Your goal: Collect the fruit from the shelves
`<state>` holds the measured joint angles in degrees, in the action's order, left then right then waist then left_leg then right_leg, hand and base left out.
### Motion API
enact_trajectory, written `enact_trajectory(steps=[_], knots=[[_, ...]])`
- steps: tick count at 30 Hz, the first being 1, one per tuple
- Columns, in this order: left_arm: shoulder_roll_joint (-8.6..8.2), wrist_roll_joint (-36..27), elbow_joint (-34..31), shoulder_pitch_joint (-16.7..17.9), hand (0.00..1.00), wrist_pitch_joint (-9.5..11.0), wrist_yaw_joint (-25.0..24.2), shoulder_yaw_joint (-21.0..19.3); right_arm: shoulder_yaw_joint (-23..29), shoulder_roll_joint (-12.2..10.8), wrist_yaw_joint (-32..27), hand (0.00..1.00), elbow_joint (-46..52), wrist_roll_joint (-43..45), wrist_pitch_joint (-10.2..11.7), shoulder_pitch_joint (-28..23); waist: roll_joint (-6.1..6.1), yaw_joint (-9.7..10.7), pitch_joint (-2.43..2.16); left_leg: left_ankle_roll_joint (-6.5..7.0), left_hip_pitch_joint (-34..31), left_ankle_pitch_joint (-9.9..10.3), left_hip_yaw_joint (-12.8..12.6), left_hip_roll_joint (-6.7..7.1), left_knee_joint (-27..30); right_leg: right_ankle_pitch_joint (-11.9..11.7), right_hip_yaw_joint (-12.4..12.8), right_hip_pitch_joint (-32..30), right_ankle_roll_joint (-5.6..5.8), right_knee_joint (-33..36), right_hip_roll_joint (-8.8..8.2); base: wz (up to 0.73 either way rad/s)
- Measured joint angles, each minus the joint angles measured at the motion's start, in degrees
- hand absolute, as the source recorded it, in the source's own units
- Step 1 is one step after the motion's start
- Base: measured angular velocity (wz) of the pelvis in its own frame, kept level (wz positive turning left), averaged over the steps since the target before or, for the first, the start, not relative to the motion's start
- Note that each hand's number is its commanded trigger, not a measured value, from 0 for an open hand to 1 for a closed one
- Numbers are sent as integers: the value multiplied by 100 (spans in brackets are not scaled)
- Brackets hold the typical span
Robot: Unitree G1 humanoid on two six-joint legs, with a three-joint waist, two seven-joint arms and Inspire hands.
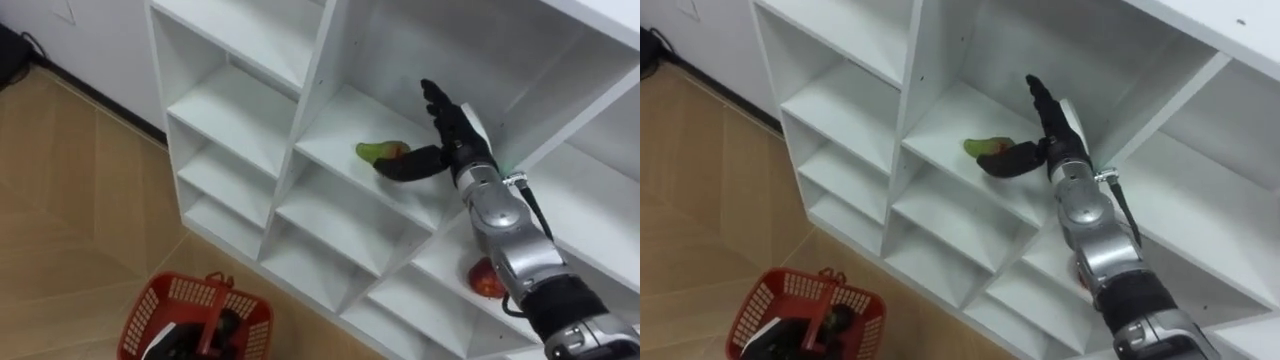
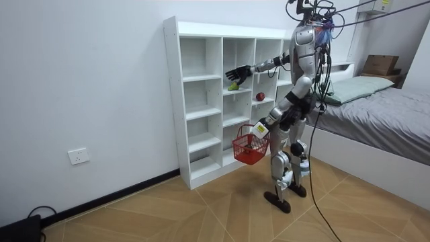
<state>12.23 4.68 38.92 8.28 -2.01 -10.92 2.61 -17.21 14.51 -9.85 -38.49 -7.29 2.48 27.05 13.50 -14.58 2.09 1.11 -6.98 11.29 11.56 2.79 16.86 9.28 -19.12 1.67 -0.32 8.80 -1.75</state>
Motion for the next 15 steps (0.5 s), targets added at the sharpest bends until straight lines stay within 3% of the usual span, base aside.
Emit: enact_trajectory(steps=[12,13,15], knots=[[-26,-19,1,-139,100,-1,0,232,-12,-1,-94,0,-714,-55,147,268,-46,-144,31,-18,-334,-27,-6,-6,91,-26,-18,-338,-36,113,-9,0],[-23,-19,1,-148,100,-1,4,256,-15,-1,-74,0,-777,-74,150,294,-24,-155,15,-19,-370,-54,-1,-4,83,-33,-36,-380,-46,116,-14,4],[-23,-18,12,-164,100,-2,4,306,-15,-1,-13,0,-830,-83,152,313,-57,-160,38,-20,-386,-82,6,4,72,-45,-53,-395,-54,114,-20,4]])
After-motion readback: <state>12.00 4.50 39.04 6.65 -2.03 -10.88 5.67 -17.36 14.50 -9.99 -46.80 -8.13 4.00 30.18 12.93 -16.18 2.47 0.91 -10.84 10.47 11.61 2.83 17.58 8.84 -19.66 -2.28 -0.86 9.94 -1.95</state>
